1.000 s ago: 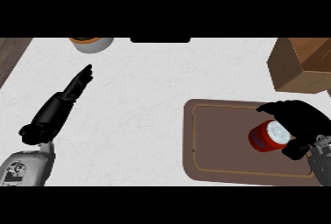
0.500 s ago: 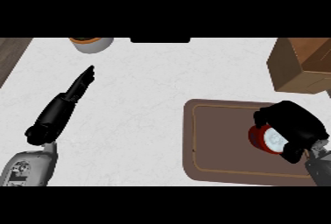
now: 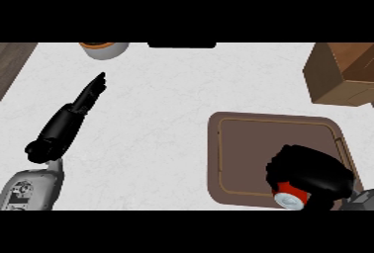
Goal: Pick the can from the tray and place it in the cardboard box
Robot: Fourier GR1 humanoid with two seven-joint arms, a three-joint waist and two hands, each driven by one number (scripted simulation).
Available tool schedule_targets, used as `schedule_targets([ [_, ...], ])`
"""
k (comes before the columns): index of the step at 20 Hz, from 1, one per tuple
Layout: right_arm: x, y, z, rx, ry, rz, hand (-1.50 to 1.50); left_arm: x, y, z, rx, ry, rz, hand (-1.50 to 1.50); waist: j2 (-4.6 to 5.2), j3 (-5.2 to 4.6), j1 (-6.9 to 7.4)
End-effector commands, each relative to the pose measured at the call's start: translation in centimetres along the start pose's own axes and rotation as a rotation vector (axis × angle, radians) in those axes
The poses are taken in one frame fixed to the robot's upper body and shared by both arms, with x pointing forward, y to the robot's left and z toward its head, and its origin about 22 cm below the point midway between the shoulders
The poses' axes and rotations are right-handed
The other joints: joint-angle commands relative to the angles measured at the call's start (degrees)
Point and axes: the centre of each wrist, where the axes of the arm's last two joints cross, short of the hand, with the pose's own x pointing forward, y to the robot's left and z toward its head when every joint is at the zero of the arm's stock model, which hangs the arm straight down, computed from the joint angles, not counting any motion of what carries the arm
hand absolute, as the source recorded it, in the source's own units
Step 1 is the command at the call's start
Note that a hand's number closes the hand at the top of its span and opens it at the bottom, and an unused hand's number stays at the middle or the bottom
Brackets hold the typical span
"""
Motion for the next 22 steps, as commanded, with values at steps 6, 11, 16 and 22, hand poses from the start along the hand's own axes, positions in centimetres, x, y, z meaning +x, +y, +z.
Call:
schedule_targets([
  [6, -2.0, -2.9, 6.8, -0.28, -0.215, 0.156, 1.5, -0.7, 0.7, 1.0, 0.019, 0.021, -0.003, 0.0, -0.19, -0.03, -1.09],
  [11, -2.8, -6.9, 9.3, -0.459, -0.114, 0.03, 1.5, -0.9, 1.9, 0.6, 0.032, 0.022, -0.013, 0.0, -0.1, -0.08, -0.94],
  [16, -4.5, -9.0, 11.3, -0.625, 0.117, -0.185, 1.5, 0.1, 0.0, 0.4, -0.001, 0.004, 0.0, 0.0, -0.14, -0.12, -0.46],
  [22, -7.4, -15.0, 12.5, -0.721, 0.298, -0.211, 1.5, -0.1, 0.8, 0.2, 0.005, 0.004, 0.014, 0.0, -0.02, -0.1, 0.2],
])
